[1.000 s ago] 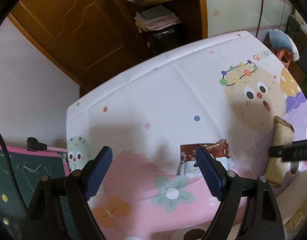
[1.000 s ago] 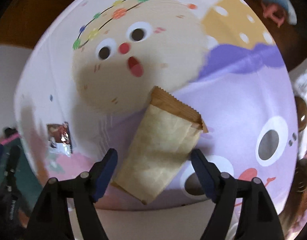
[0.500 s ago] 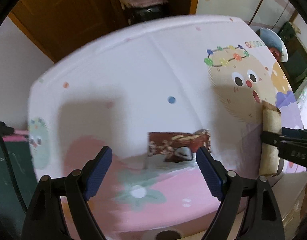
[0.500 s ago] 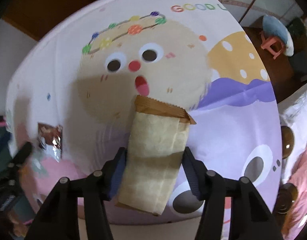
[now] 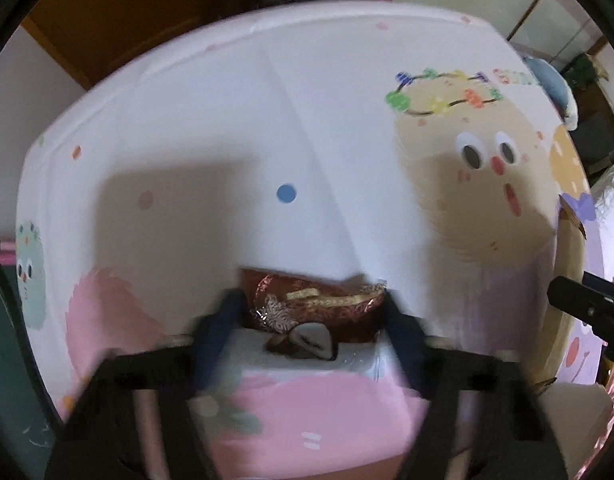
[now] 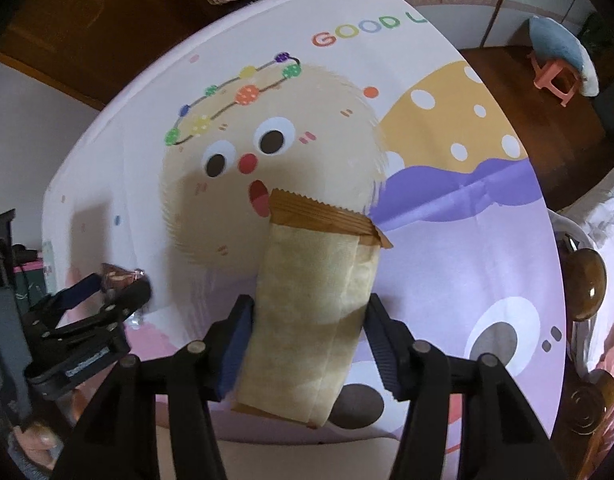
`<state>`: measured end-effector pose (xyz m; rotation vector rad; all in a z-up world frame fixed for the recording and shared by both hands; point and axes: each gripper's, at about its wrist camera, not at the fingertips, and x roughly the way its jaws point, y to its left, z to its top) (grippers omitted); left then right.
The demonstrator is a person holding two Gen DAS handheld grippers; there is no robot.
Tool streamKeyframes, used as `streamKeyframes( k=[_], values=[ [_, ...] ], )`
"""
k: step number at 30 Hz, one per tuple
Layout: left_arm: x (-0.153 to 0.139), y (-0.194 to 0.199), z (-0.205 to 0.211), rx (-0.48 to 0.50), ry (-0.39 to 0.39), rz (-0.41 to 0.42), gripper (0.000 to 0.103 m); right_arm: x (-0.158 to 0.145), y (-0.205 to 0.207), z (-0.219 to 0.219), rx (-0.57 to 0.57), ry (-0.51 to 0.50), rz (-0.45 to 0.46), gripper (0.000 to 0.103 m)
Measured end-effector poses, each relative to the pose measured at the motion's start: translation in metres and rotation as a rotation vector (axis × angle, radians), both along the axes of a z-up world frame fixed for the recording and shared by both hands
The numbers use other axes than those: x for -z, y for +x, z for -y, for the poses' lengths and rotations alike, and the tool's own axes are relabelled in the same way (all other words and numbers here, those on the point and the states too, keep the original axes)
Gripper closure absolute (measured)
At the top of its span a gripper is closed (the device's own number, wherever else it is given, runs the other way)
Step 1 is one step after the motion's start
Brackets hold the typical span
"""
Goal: Organize snacks
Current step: 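Grasp the brown chocolate wrapper with the left gripper while the right grasps the tan paper bag, then carry both snacks over the tray and release them inside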
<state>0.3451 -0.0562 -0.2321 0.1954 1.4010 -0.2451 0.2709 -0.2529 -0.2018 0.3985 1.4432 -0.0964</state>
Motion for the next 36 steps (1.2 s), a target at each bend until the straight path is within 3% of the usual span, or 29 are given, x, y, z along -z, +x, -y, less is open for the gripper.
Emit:
streamKeyframes(
  k=[2,5,9,15,19,23,30,36],
  values=[
    [-0.006,-0.004,0.003,-0.008,0.005,0.013,0.065,-0.007,-0.002,-0.001,-0.009,0.008,0.026,0.047],
    [-0.02,-0.01,0.003,-0.018,0.031,0.064,0.073,-0.021,-0.002,-0.004,-0.022,0.011,0.068,0.047],
    [-0.054,-0.02,0.0,-0.038,0.02,0.144,0.076,-0.046,-0.005,-0.007,-0.026,0.002,0.134,0.047],
    [-0.138,-0.064,-0.002,-0.018,0.0,0.306,0.076,-0.097,-0.025,-0.011,-0.035,0.014,0.264,0.047],
    [-0.194,-0.114,-0.018,0.003,-0.02,0.401,0.076,-0.137,-0.054,-0.013,-0.062,0.035,0.355,0.047],
    [-0.232,-0.17,-0.035,0.022,-0.063,0.463,0.076,-0.177,-0.1,-0.019,-0.118,0.033,0.455,0.047],
    [-0.262,-0.261,-0.05,0.015,-0.161,0.525,0.076,-0.216,-0.186,-0.035,-0.23,-0.007,0.603,0.047],
    [-0.254,-0.314,-0.046,-0.018,-0.214,0.558,0.076,-0.228,-0.246,-0.044,-0.28,-0.064,0.715,0.047]
  ],
)
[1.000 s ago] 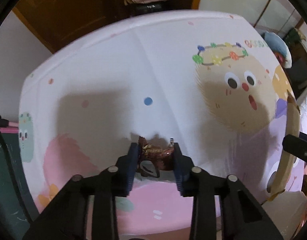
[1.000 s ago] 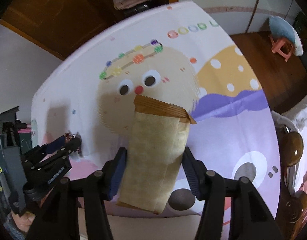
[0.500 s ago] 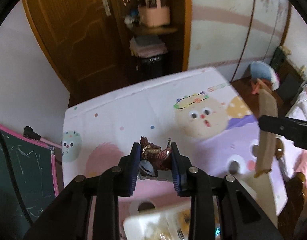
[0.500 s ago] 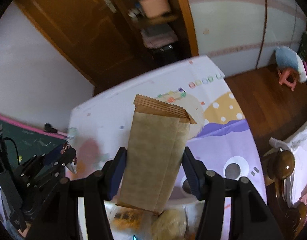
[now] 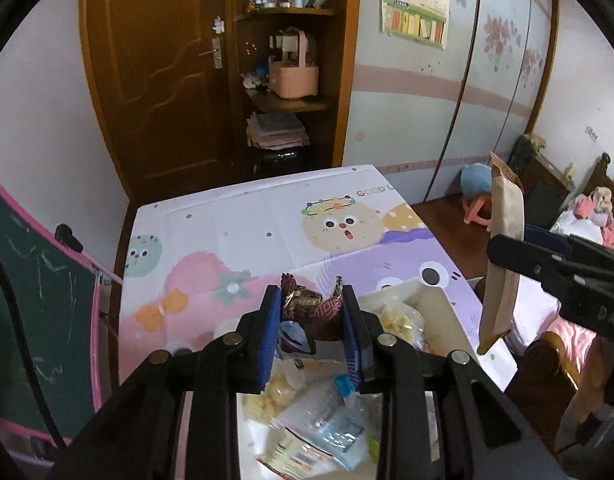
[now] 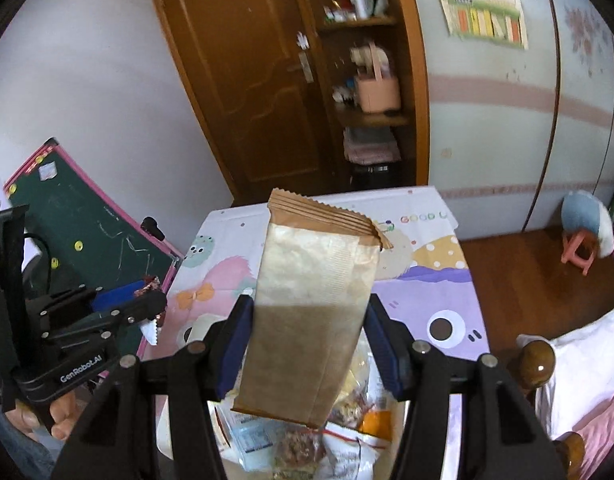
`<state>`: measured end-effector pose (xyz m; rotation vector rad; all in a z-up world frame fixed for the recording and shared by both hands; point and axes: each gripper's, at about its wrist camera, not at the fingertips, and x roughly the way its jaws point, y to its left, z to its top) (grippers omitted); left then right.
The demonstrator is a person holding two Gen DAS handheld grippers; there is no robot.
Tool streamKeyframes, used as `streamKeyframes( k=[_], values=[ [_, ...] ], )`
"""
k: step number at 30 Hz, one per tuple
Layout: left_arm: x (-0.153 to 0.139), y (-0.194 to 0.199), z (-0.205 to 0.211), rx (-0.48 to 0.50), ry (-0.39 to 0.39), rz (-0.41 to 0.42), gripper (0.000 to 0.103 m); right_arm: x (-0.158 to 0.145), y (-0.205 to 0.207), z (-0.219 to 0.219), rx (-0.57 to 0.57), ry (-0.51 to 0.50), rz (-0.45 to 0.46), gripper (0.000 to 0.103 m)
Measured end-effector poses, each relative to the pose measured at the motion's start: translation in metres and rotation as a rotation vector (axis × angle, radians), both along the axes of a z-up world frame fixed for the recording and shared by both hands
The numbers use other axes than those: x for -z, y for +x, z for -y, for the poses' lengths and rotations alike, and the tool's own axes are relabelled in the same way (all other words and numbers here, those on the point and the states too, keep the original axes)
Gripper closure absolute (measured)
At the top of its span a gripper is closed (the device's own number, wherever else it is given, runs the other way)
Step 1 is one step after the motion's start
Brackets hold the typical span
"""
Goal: Organize snacks
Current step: 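Carry both snacks over the tray and release them inside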
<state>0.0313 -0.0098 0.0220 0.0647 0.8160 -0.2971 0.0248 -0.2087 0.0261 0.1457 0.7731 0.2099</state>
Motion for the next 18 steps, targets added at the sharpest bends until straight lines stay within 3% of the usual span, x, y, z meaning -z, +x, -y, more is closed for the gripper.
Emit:
streamKeyframes(
  k=[4,8,18],
  values=[
    [0.013,-0.027,-0.002,-0.052,-0.052,0.005,0.076,0.008,-0.029,-0.005,-0.003,-0.012,0.029,0.047],
    [0.032,-0.04,-0.003,-0.133,0.02,0.04,0.076,0.02,-0.041,-0.007,-0.006,0.012,0.008,0.047],
    [0.078,-0.04,-0.01,-0.181,0.043,-0.06,0.076,0.059,-0.054,-0.029,-0.037,-0.063,-0.053,0.047]
  ],
)
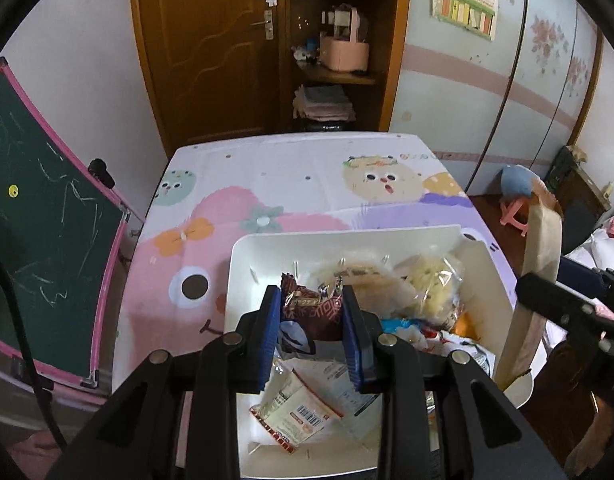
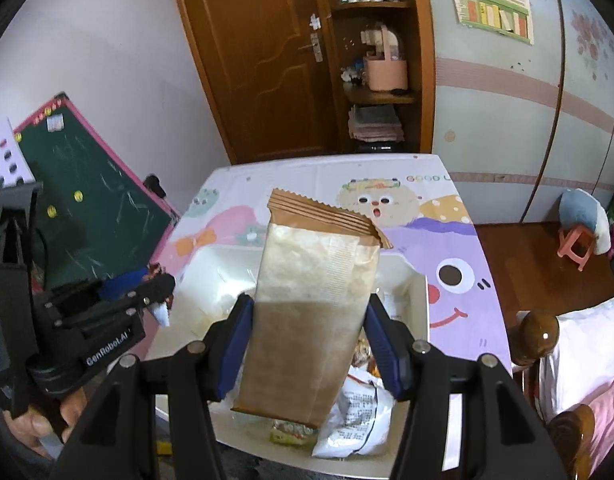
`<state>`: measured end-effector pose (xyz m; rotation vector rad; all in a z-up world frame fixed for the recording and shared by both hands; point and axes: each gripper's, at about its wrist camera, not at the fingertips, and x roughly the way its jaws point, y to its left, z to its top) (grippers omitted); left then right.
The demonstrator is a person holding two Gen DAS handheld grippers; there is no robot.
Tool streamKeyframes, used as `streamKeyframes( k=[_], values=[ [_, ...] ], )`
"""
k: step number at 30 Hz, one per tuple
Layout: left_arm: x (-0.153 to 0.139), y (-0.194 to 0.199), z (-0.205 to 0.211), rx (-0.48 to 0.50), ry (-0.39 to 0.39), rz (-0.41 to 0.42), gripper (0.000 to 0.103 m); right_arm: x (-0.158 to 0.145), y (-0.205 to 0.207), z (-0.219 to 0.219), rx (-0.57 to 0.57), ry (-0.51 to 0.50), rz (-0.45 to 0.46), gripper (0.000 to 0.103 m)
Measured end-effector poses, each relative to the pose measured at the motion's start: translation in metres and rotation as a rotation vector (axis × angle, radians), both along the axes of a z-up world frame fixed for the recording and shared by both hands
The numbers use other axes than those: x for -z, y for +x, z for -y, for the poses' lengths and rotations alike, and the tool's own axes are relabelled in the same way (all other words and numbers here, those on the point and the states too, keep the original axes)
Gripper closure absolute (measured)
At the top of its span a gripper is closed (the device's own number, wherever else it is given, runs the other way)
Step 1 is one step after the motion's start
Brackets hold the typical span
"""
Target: Organize snacks
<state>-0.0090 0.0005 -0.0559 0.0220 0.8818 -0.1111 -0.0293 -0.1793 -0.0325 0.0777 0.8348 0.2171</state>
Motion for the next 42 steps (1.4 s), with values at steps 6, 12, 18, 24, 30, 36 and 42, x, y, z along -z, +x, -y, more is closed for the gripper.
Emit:
streamKeyframes(
  k=[6,12,18,24,30,36,42],
  values=[
    [0.008,0.002,0.002,0.004,-0.004,-0.024,0.075,0.014,0.003,-0.005,-0.004,-0.017,-0.049,0.047],
    [0.015,0.004,0.001,0.002,-0.011,-0.054,0.075,0.017,0.005,-0.009,0.003,-0.034,-0.062,0.047],
    [0.017,0.004,0.003,-0.01,0.008,-0.057,0.069,0.021,0.011,-0.012,-0.004,-0.043,-0.095,0.046],
    [0.015,0.001,0.005,-0.03,0.023,-0.042,0.023,0.025,0.013,-0.008,0.012,-0.009,-0.116,0.041],
    [0.012,-0.001,0.005,-0.044,0.027,-0.03,0.011,0.026,0.013,-0.006,0.02,-0.011,-0.115,0.04],
    [0.015,0.0,0.001,-0.063,0.024,-0.06,0.009,0.025,0.012,-0.006,0.023,-0.016,-0.114,0.04],
    [0.006,-0.006,0.003,-0.056,0.032,-0.042,0.002,0.02,0.008,-0.006,0.037,-0.022,-0.089,0.04]
  ],
)
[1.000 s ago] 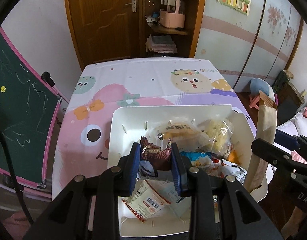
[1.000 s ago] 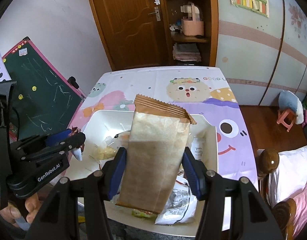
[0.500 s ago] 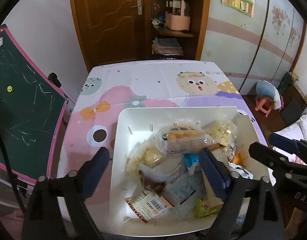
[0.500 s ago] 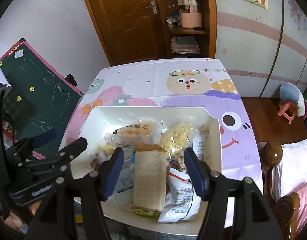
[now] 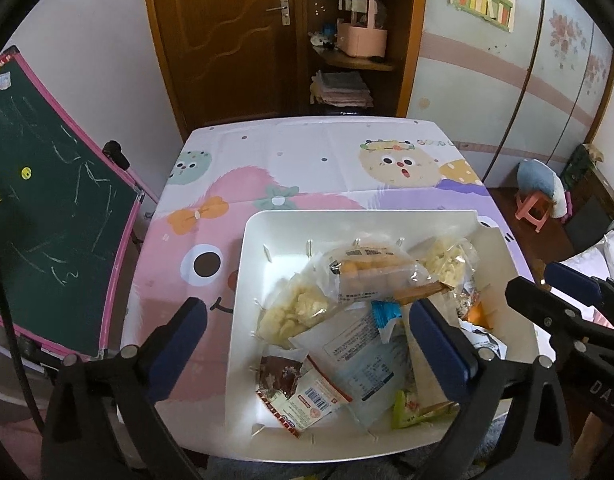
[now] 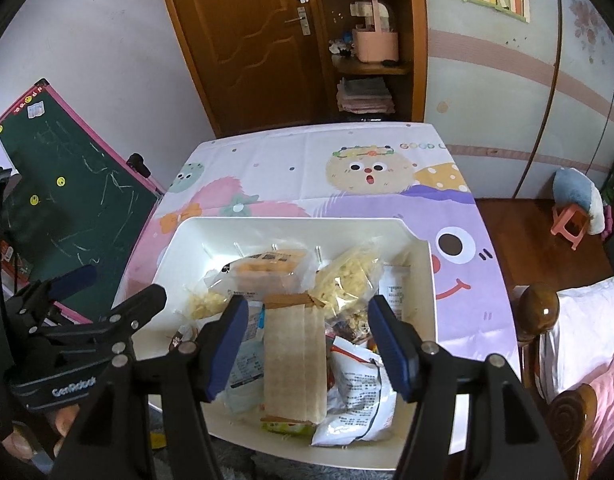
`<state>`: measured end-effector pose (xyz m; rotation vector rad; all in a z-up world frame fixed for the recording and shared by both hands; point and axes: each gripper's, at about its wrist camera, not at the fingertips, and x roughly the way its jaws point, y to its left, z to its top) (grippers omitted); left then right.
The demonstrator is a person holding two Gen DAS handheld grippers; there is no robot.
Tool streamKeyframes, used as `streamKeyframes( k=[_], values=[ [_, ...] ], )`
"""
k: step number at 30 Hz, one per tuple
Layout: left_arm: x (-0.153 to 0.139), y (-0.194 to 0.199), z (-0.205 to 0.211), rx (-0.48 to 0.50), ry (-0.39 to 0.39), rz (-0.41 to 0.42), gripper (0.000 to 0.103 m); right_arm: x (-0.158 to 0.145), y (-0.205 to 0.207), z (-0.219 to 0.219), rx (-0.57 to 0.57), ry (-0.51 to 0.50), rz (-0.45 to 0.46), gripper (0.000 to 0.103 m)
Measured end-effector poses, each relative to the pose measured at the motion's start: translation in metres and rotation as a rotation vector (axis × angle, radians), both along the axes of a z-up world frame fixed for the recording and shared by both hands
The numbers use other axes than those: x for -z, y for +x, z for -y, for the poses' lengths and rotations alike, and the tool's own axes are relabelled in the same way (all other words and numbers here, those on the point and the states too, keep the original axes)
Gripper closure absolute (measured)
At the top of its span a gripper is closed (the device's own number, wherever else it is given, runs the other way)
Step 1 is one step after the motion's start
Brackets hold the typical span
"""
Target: Organize snacks
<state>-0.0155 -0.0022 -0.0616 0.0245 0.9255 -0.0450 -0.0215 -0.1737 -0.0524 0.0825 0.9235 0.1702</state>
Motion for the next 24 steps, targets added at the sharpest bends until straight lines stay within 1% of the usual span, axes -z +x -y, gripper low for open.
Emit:
streamKeyframes(
  k=[3,7,9,10,15,19,24],
  values=[
    [-0.008,-0.003,0.001,0.009,0.0,0.008,0.001,-0.006,-0.004,0.0,0.006,-0.008,0.026,0.04],
    [-0.021,-0.007,0.002,0.014,-0.017,0.028,0.001,-0.019,-0.012,-0.001,0.007,-0.014,0.085,0.04],
    [-0.026,-0.008,0.002,0.015,-0.025,0.035,0.001,-0.024,-0.015,-0.002,0.008,-0.017,0.109,0.034],
    [-0.028,-0.01,0.002,0.014,-0.026,0.042,0.001,-0.028,-0.017,-0.002,0.012,-0.019,0.125,0.033],
    [-0.038,-0.015,0.007,0.009,0.004,0.084,0.001,-0.039,-0.022,-0.001,0.018,-0.013,0.172,0.031],
    [-0.041,-0.016,0.008,0.007,0.008,0.092,0.001,-0.04,-0.022,0.001,0.027,-0.011,0.178,0.031],
    [-0.041,-0.015,0.005,-0.002,-0.007,0.084,0.001,-0.039,-0.021,0.001,0.029,-0.008,0.167,0.031]
  ],
)
